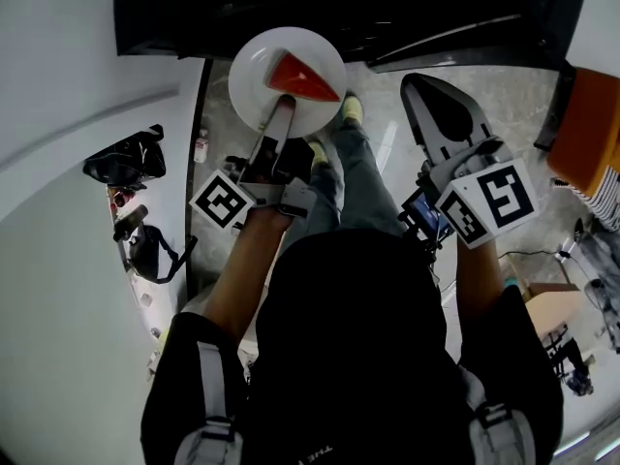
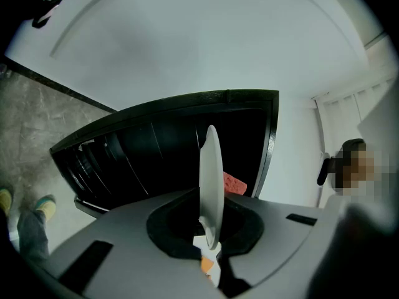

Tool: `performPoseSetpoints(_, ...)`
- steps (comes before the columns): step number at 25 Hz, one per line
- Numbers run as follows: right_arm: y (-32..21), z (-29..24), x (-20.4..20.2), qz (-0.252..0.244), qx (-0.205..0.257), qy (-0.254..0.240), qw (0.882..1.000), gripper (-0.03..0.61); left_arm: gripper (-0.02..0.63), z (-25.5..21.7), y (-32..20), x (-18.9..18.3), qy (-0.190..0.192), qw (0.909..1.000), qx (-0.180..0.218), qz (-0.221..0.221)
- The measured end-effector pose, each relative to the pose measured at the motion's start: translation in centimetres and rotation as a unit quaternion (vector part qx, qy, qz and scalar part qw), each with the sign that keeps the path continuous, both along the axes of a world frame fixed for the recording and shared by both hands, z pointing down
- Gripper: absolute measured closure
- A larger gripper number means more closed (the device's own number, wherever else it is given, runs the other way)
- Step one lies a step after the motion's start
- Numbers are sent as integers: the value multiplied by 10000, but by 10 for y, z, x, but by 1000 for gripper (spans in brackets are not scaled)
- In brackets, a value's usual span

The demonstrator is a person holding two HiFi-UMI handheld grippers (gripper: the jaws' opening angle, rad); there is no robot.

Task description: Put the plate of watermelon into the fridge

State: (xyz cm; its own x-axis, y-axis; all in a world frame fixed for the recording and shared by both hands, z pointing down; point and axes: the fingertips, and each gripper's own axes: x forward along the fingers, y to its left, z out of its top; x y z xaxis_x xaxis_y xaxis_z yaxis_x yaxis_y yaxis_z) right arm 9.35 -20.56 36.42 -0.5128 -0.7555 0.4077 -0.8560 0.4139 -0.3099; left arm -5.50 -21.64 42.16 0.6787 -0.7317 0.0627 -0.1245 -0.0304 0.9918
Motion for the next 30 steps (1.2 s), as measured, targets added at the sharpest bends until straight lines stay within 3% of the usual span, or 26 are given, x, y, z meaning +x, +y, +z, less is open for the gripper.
performPoseSetpoints(11,6,18,-13,-52,-94,101,9999,569,598,25,-1,3,62,9999,-112,22)
performPoseSetpoints(15,-14,54,0,-75,-316,19,9995,569,598,59,-24,17,-2,9997,-247,19)
performPoseSetpoints(30,-29,89,4,-202,-519,-164,9983,569,598,113,-57,41,-155,9997,-179,52)
